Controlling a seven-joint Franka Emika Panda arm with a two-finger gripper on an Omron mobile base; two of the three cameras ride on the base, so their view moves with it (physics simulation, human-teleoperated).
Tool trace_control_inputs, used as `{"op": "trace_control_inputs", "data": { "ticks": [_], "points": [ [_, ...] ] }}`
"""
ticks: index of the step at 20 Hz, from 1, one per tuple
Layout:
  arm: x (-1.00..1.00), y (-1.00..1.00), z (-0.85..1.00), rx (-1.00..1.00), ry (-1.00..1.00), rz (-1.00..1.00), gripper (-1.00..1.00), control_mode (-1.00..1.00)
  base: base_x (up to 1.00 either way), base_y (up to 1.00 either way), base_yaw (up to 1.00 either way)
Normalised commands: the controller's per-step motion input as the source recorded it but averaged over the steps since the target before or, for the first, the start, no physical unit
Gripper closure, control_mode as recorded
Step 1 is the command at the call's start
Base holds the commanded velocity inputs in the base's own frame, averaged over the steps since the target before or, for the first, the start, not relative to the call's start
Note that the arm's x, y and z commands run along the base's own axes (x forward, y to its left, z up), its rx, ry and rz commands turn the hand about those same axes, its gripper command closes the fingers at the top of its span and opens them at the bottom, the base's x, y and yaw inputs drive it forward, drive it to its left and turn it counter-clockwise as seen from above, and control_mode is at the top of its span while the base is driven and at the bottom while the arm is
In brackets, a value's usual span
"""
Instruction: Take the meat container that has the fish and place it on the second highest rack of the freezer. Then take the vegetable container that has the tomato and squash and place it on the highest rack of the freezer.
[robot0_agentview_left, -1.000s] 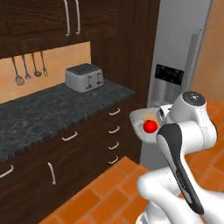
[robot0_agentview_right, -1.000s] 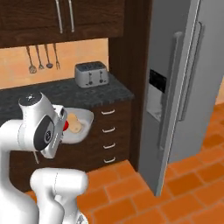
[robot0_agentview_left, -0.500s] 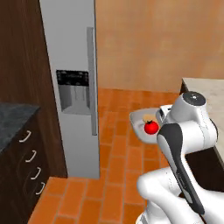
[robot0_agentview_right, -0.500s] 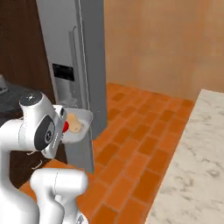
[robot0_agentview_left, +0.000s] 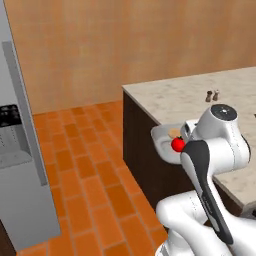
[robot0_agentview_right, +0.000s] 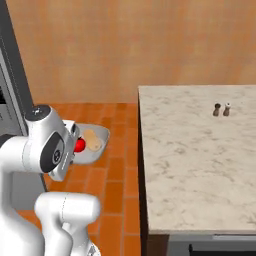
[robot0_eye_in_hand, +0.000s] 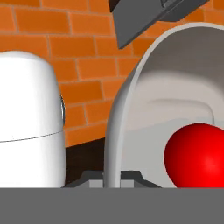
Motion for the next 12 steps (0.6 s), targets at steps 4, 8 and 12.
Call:
{"op": "trace_control_inputs", "data": {
  "ticks": [4,8,12],
  "points": [
    [0.0,0.0,0.0,0.0,0.0,0.0,1.0,1.0,0.33,0.58,0.0],
    [0.0,0.0,0.0,0.0,0.0,0.0,1.0,1.0,0.52,0.12,0.15],
    [0.0,0.0,0.0,0.0,0.0,0.0,1.0,1.0,0.51,-0.29,0.21]
  ]
}}
